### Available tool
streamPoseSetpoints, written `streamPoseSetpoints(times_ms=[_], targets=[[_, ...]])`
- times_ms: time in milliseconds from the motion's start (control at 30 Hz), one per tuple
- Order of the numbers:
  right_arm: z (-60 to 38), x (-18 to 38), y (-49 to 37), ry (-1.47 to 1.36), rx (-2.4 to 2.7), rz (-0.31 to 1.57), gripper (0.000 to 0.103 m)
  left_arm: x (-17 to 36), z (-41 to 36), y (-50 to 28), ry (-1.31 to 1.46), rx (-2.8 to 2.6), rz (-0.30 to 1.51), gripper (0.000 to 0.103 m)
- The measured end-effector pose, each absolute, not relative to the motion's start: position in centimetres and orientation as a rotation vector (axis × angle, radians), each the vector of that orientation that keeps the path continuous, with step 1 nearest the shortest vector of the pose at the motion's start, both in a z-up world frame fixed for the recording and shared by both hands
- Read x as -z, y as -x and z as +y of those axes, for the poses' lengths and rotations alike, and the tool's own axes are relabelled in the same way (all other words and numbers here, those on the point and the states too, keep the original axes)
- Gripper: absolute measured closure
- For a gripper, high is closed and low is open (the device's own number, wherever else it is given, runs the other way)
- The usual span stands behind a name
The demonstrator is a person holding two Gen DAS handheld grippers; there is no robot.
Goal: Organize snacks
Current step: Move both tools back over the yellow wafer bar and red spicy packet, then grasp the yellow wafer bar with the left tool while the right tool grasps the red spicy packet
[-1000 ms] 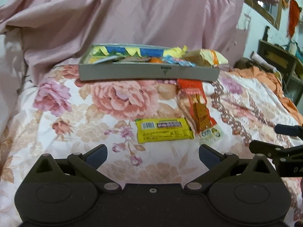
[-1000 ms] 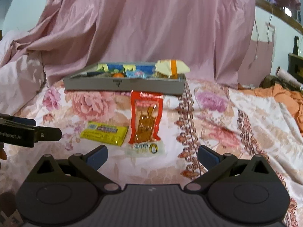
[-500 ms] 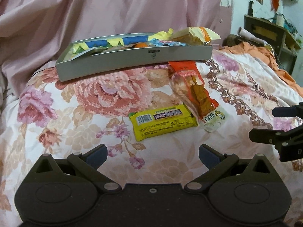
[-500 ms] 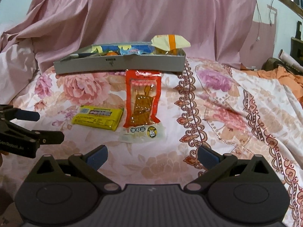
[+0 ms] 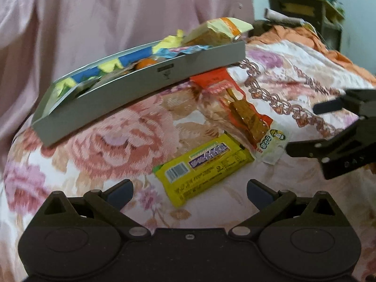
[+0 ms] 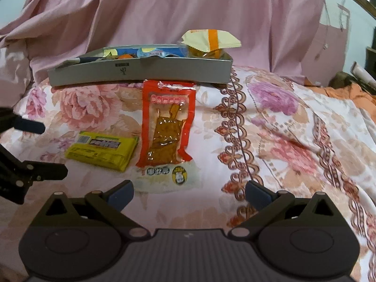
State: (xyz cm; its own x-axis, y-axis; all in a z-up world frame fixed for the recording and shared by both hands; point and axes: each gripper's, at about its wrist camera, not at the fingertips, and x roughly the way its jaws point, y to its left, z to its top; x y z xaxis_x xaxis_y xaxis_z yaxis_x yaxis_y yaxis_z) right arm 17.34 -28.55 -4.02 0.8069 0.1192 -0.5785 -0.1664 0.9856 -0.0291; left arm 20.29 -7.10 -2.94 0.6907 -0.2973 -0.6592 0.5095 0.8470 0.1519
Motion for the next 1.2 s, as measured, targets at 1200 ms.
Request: streamPoseSetpoints(times_ms=[1200], targets=[[-27.4, 5.5, -24.6, 0.004, -0.304, 0.595, 0.037, 4.8, -7.3, -26.0, -0.304, 0.702, 0.871, 0.034]])
